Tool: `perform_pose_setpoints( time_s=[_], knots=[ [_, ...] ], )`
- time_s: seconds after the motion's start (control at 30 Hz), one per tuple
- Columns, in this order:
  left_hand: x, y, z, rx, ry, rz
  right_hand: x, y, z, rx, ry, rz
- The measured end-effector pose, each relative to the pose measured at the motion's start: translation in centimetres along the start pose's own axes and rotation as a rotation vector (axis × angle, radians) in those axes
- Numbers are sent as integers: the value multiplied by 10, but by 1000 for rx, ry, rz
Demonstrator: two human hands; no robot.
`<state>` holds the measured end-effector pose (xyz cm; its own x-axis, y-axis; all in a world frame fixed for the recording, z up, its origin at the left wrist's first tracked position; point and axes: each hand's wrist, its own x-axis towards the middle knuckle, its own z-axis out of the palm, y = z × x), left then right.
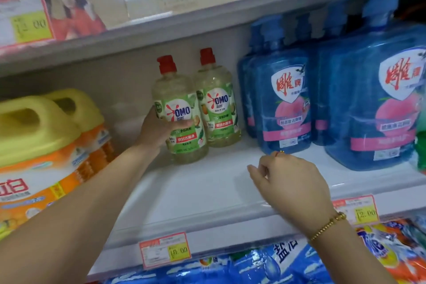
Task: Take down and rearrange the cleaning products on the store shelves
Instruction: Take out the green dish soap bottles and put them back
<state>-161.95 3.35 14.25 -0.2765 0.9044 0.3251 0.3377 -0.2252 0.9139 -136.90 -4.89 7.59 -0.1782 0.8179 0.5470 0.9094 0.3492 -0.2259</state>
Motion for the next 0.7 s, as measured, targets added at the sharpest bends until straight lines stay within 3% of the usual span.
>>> perform_pose_setpoints(
  time_s=[0.13, 0.27, 0.37, 0.43, 0.53, 0.7],
  knots=[
    [13, -8, -3, -21, -58, 36, 0, -1, 0, 2, 2, 25],
    [19, -13, -5, 104, 111, 59, 0, -1, 1, -6, 22, 43],
    [3, 0, 15, 427, 314, 354, 0, -1, 2, 14, 55, 41],
    [-3, 14, 42, 414, 301, 479, -1, 0, 3, 69, 96, 45],
    [12, 27, 80, 355, 198, 417, -1, 3, 5, 217, 177, 56],
    [31, 43, 116, 384, 214, 198, 7, 7, 3, 595, 301, 80]
  ],
)
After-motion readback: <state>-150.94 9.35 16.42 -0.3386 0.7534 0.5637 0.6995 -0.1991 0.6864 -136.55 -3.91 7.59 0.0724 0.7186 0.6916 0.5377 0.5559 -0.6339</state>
